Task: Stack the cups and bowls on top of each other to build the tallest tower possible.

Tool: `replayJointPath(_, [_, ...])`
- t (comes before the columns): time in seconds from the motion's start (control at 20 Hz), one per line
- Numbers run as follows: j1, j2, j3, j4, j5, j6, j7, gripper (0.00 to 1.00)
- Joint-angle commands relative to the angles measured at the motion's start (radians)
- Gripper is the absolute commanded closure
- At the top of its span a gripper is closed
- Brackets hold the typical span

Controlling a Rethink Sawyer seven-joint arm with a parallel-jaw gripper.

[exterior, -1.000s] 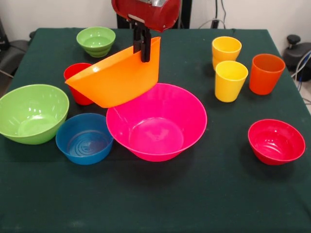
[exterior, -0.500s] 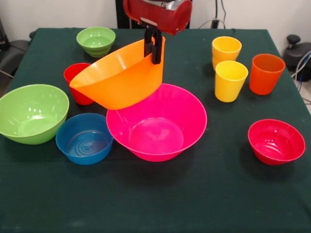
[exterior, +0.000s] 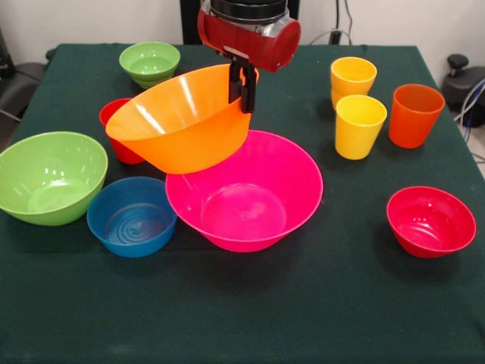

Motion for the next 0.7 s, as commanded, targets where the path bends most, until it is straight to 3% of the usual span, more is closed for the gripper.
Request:
replayJointPath(0.05, [0.026, 0.068, 0.046, 0.034, -0.057, -0.074, -0.032, 1.00])
replayJointPath(0.7, [0.055, 0.054, 0.027, 0.041, -0.061, -0.082, -0.006, 1.00])
